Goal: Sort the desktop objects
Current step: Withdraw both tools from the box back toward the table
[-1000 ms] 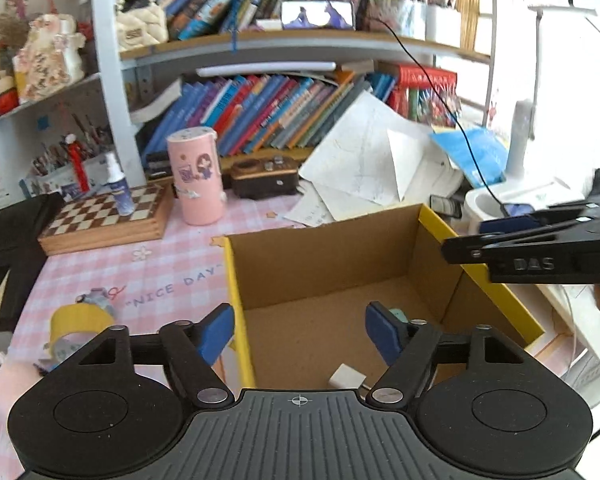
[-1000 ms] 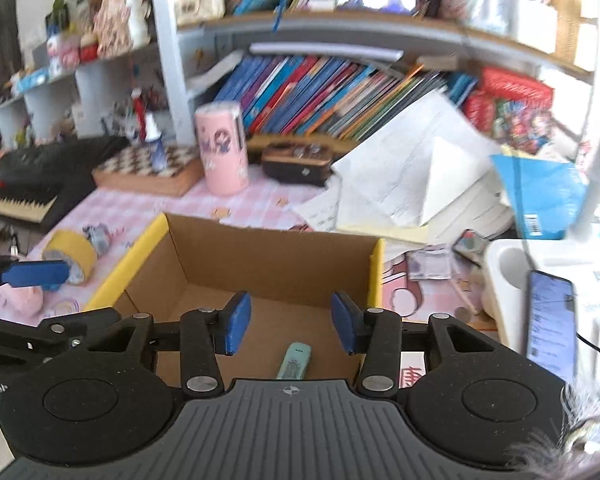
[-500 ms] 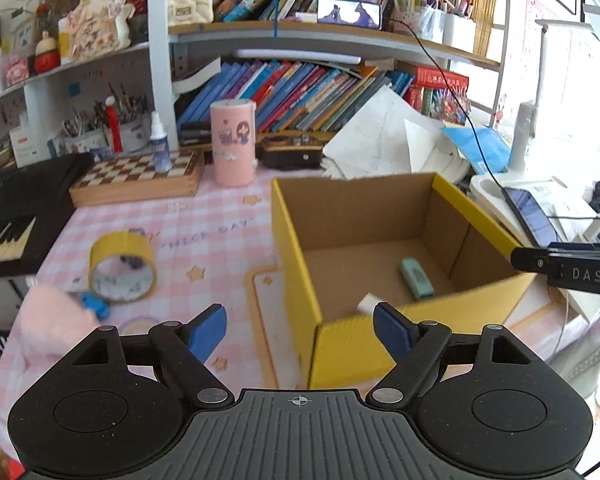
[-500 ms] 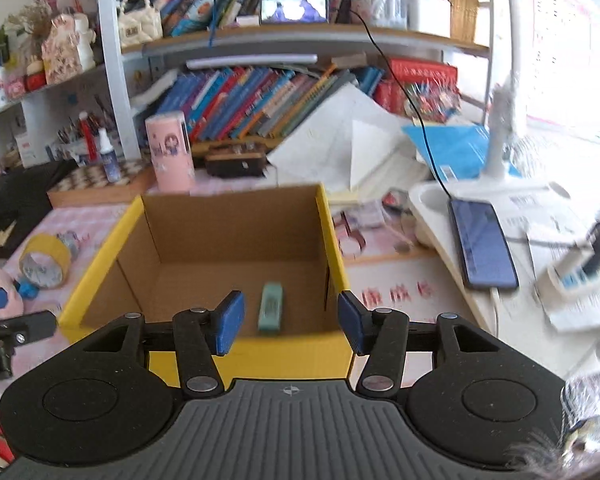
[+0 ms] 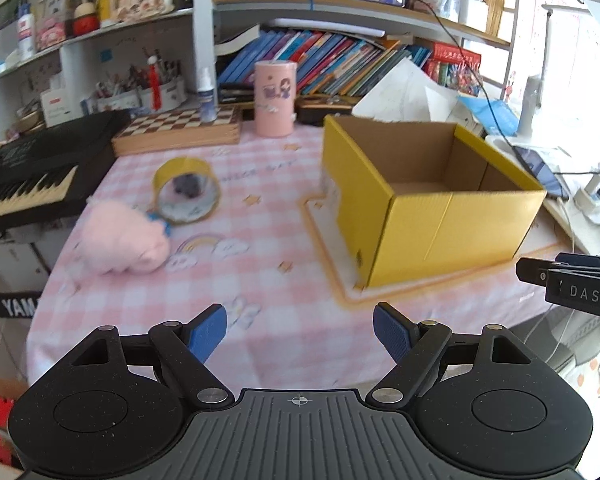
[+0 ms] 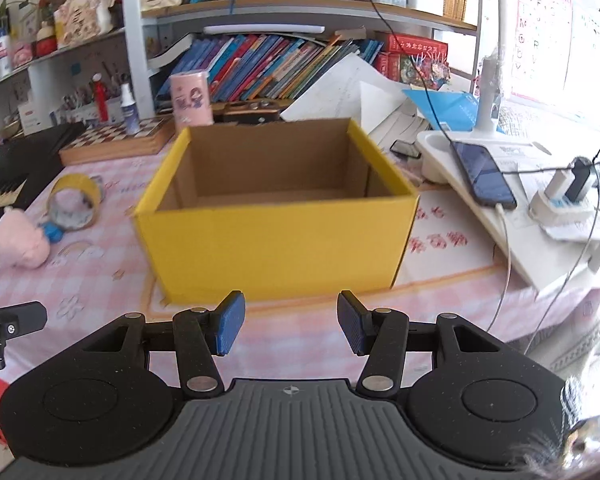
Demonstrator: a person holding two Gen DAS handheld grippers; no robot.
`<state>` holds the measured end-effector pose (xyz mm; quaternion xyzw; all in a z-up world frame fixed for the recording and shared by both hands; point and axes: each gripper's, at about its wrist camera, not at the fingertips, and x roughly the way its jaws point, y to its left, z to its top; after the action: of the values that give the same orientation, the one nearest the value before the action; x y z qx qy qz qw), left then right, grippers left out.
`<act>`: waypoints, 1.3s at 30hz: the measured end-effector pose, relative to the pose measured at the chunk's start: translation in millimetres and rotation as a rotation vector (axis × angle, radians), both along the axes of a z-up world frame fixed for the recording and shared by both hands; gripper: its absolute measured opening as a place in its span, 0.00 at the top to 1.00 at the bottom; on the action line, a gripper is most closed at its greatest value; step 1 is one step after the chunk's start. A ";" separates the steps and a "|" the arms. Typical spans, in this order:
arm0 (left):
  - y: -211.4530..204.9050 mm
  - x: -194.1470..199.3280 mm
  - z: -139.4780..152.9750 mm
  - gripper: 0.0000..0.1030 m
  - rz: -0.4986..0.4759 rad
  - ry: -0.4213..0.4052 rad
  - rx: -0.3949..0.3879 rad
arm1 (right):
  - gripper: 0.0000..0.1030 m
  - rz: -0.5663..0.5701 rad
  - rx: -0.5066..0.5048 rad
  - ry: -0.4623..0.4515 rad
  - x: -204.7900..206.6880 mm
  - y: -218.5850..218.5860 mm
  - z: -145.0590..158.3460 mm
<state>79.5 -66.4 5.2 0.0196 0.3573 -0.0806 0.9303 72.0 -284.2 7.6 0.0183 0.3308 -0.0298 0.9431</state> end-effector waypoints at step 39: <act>120.8 -83.1 0.6 0.19 0.196 -0.008 -0.014 | 0.43 0.295 0.034 0.032 -44.5 157.9 -4.4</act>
<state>-3.6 54.4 5.8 -0.0214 0.3533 0.0085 0.9352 27.5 -126.3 3.3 -0.0152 0.3453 0.1144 0.9314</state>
